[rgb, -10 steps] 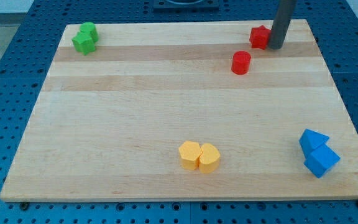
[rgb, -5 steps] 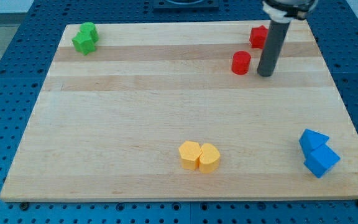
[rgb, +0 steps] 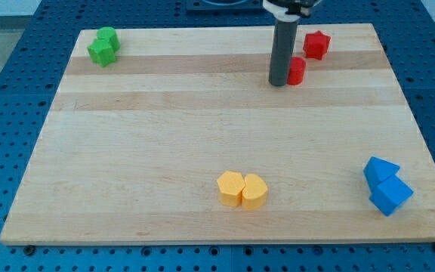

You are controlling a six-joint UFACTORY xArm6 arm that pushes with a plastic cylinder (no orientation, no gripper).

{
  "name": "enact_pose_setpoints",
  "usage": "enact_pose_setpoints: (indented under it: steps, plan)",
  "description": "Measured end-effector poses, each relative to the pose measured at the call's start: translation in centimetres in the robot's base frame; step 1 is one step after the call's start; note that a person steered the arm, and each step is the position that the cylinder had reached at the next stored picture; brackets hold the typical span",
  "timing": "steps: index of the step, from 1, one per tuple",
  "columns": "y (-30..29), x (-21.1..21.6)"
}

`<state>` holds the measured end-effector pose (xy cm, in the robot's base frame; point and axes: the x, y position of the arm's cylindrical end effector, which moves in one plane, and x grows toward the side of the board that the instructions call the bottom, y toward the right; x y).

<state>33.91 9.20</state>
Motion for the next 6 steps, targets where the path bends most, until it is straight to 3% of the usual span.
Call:
enact_pose_setpoints:
  steps: [3, 6]
  plan:
    - [4.9, -1.3]
    - [5.4, -1.8]
